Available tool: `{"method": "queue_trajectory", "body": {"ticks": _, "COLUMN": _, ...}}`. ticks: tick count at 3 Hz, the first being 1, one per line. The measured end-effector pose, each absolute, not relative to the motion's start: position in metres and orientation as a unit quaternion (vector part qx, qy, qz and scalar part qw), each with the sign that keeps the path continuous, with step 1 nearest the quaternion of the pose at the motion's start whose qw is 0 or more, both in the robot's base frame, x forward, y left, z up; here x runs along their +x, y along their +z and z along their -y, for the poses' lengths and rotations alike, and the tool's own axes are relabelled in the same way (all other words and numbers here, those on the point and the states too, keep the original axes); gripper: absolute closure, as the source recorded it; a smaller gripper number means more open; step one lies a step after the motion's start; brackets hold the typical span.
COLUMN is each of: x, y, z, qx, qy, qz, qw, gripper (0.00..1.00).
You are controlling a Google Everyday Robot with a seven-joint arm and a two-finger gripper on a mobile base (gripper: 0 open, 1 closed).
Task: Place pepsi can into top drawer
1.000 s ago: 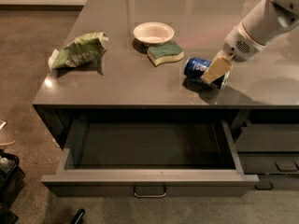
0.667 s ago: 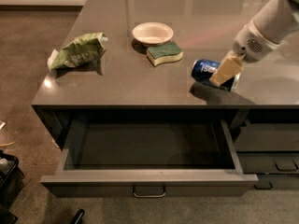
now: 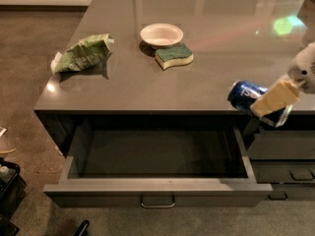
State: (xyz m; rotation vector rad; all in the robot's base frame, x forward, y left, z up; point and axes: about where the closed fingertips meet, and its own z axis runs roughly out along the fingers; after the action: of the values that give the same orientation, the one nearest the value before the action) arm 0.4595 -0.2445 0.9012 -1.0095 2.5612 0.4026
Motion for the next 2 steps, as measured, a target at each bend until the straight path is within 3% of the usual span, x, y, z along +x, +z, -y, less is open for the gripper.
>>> {"method": "queue_trajectory", "body": {"ticks": 2, "x": 0.4539, "y": 0.9052, "z": 0.2408, "qx": -0.366, "qy": 0.145, "qz": -0.901, "qw": 0.185, "gripper": 1.00}}
